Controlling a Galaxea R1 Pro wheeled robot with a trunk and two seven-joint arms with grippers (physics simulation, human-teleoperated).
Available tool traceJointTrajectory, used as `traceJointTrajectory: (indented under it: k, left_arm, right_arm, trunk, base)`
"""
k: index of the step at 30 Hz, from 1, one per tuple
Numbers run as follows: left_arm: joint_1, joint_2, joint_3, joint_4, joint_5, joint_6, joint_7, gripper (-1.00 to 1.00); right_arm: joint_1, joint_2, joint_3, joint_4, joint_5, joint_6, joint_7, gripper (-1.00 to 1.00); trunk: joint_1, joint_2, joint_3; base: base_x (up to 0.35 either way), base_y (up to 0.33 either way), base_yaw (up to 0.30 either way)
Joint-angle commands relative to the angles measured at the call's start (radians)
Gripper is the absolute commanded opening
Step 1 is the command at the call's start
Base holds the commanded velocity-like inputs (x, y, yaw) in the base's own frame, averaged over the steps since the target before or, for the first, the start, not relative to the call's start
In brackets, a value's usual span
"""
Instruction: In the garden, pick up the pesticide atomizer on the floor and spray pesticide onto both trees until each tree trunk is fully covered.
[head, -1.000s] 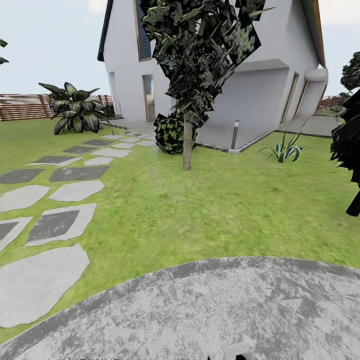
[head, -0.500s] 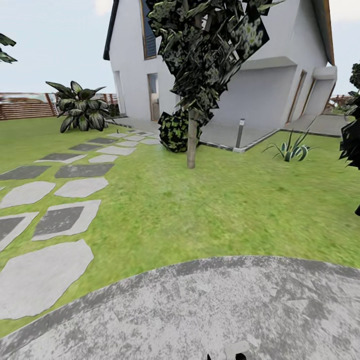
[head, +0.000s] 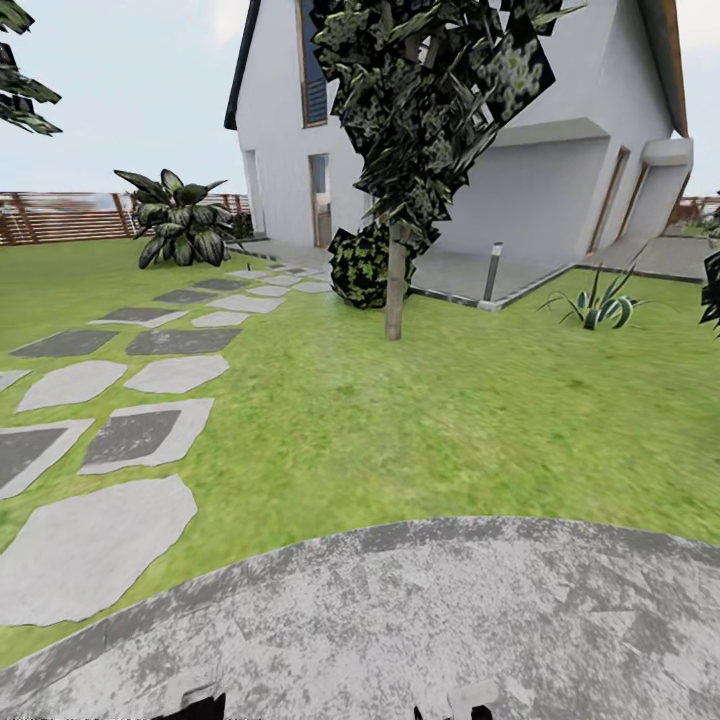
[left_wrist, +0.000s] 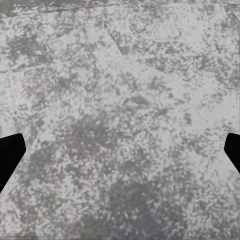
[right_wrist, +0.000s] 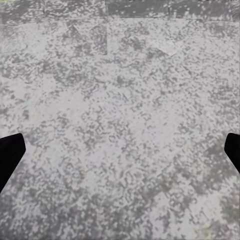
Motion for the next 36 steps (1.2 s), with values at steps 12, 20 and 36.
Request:
traceJointTrajectory:
  k: [12,20,36]
  left_arm:
    - [-0.002,0.001,0.008,0.007,0.0,-0.008,0.002,1.0]
    - [-0.002,0.001,0.007,0.008,-0.001,-0.008,0.002,1.0]
    - [-0.002,0.001,0.006,0.004,-0.005,-0.009,0.002,1.0]
  right_arm:
    - [0.0,0.0,-0.001,0.0,0.006,-0.002,-0.001,1.0]
    - [0.0,0.0,-0.001,0.0,0.006,-0.002,-0.001,1.0]
    - [0.0,0.0,-0.004,0.052,0.005,-0.033,-0.001,1.0]
  trunk:
    - [0.046,-0.085,-0.038]
    - [0.077,-0.141,-0.063]
    - [0.119,-0.218,-0.097]
  base:
    - [0.0,0.0,0.015]
    - [0.0,0.0,0.0]
    - [0.0,0.0,0.0]
